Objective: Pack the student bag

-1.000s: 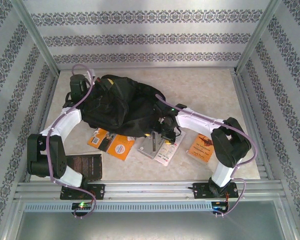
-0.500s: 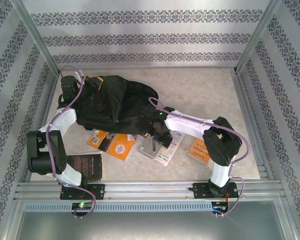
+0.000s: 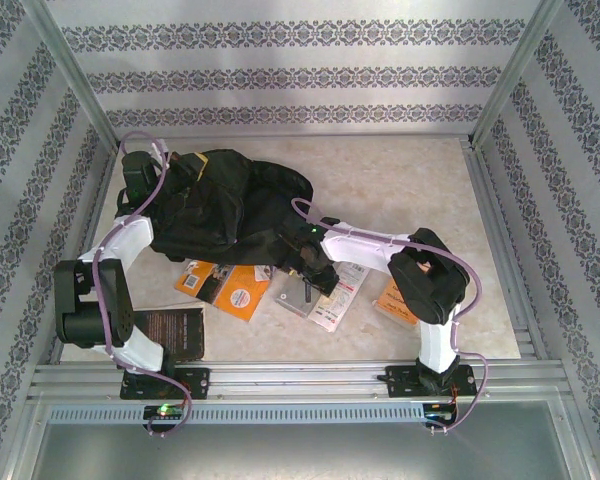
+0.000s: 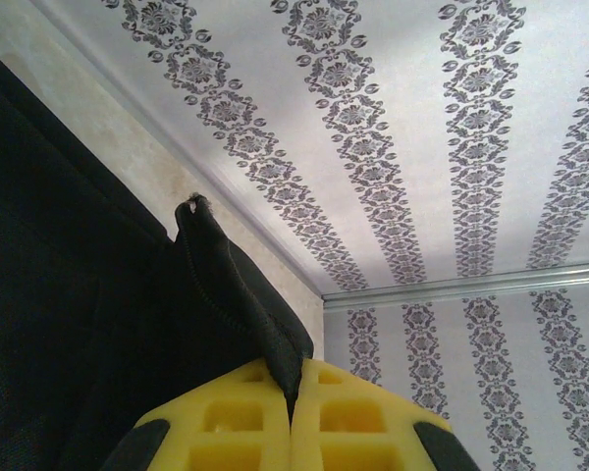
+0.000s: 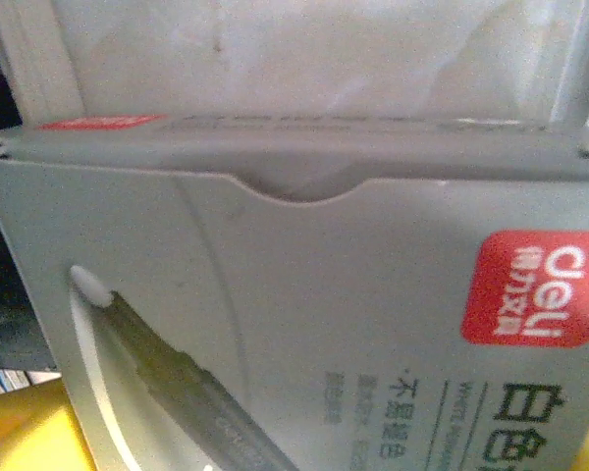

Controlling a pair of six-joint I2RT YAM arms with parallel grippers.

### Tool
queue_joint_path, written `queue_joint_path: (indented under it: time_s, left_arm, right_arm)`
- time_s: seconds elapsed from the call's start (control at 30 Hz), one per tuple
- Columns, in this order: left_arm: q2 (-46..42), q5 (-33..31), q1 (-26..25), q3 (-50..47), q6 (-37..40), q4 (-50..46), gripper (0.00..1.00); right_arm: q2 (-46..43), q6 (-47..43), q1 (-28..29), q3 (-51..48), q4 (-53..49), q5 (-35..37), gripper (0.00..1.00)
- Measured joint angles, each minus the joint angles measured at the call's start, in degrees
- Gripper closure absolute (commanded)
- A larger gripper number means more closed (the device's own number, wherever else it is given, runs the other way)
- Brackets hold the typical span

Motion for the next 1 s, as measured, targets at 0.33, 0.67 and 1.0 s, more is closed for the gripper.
queue_joint_path:
  time_s: [0.33,0.67,1.0]
  left_arm:
    - [2.71,0.52,-2.84,1.66,1.81,-0.90,0.75]
    - [0.87,0.11,-10.99,6.80,12.00,-15.72,0.41]
    - [-15.89,-4.20,-17.22,5.73,25.94,-34.32,0.36]
  right_arm:
    - [-3.17,-1.86,-0.04,0.00,-0.09,3.21,0.24]
    - [-11.67,-13.03,-0.13,0.90,-1.18,8.85,0.23]
    - [-17.64,-30.16,-2.29,2.54,3.50,6.82,0.25]
